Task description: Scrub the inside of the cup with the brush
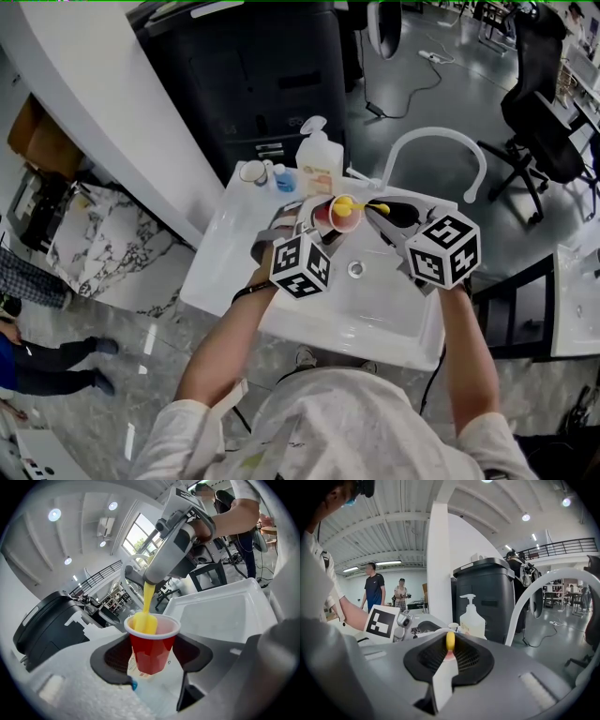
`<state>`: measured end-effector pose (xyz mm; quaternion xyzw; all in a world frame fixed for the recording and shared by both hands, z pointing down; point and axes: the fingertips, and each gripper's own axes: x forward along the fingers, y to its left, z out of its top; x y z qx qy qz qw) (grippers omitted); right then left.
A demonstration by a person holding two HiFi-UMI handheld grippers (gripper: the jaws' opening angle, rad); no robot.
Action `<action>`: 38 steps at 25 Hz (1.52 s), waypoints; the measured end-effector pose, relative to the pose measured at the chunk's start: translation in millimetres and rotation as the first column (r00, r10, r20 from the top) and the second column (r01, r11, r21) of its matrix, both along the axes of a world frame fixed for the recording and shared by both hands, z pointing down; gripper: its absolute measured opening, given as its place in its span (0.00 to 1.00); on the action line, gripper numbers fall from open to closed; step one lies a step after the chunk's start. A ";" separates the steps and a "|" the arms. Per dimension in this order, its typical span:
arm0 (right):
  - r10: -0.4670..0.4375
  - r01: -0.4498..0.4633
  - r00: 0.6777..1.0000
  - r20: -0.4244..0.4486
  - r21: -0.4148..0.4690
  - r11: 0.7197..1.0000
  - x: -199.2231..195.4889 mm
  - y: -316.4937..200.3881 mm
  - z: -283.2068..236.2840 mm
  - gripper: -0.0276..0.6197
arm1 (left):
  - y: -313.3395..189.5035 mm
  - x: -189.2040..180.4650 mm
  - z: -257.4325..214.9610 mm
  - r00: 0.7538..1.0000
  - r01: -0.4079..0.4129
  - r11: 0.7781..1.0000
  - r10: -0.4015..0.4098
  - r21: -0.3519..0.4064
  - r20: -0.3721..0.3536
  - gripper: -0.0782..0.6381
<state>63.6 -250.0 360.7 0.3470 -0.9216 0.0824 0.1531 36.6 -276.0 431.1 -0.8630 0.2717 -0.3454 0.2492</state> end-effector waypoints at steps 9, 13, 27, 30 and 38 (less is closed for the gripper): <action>0.016 -0.017 0.999 -0.033 -0.024 1.000 5.3 1.6 11.5 0.10 | -2.0 -1.8 -1.7 1.000 0.002 1.000 -0.002 0.005 0.000 0.49; 0.008 -0.010 0.999 -0.042 -0.040 0.999 2.8 6.6 17.5 0.10 | -3.7 -5.6 -3.3 1.000 0.012 1.000 -0.012 0.007 -0.002 0.49; -0.036 0.034 0.998 -0.048 -0.052 0.998 -11.0 17.0 17.5 0.10 | -8.7 -15.0 3.7 0.999 0.036 0.999 -0.036 -0.017 0.008 0.49; -0.048 0.045 0.998 -0.042 -0.054 0.997 -14.5 18.4 16.9 0.10 | -10.5 -16.3 6.8 0.999 0.040 0.999 -0.040 -0.022 0.013 0.49; -0.067 0.065 0.997 -0.039 -0.046 0.997 -20.0 20.2 11.3 0.10 | -15.0 -18.6 15.7 0.998 0.055 0.997 -0.053 -0.050 0.025 0.49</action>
